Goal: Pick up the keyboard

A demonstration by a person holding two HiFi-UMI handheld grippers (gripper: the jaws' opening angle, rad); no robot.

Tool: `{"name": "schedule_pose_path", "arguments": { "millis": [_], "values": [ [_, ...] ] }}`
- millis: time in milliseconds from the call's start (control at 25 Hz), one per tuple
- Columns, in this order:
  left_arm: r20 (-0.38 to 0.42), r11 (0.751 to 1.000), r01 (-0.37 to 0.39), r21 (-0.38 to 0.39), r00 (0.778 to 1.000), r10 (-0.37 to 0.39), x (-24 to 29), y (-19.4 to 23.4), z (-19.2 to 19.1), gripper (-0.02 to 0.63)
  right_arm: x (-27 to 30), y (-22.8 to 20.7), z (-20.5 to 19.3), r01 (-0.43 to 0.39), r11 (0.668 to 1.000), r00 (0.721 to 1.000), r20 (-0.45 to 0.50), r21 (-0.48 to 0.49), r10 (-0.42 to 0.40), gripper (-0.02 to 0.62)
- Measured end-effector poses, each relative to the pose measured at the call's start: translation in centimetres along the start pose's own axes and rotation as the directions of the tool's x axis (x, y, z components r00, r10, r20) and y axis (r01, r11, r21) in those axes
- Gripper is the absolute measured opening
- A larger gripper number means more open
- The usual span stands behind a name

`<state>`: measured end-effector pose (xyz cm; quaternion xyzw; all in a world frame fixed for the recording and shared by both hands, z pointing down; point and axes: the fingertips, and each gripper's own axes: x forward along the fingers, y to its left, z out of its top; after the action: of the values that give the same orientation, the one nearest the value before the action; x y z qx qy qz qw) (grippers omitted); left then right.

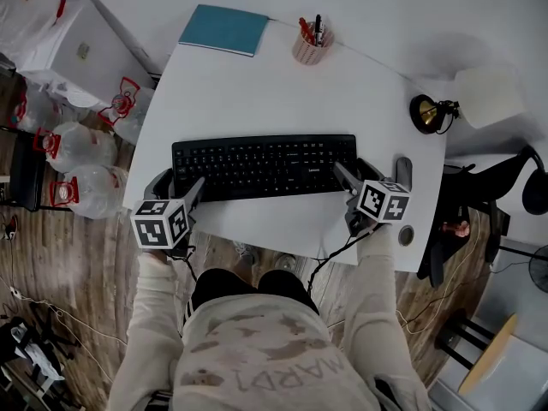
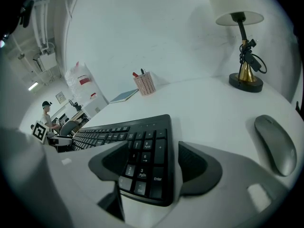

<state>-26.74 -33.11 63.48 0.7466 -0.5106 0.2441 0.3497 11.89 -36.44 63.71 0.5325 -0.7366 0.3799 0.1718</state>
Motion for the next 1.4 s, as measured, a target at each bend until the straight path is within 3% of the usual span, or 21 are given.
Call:
{"name": "schedule_pose_path", "arguments": {
  "millis": [480,880,1200,1400],
  "values": [
    [-0.004,0.996,-0.058,-0.073,0.998,0.058,-0.4,0.4,0.4,0.334,-0.8,0.8,-0.4,0.022,1.0,1.0,-0.011,-0.013,-0.023,0.298],
    [0.168,0.998,-0.059,-0.027,0.984,0.063,-4.0,-0.5,3.4,0.327,-4.2,3.0,2.2,0.038,0.996,0.987,0.159,-0.075,-0.026,0.29],
    [0.313,0.998,-0.06,-0.009,0.948,0.06,-7.6,-2.4,6.1,0.322,-8.8,4.6,4.8,0.074,0.99,0.955,0.294,-0.119,-0.036,0.288],
    [0.386,0.997,-0.071,0.013,0.921,0.061,-10.3,-6.9,6.8,0.322,-14.2,3.4,5.9,0.081,0.987,0.927,0.373,-0.14,-0.023,0.287]
  ]
}}
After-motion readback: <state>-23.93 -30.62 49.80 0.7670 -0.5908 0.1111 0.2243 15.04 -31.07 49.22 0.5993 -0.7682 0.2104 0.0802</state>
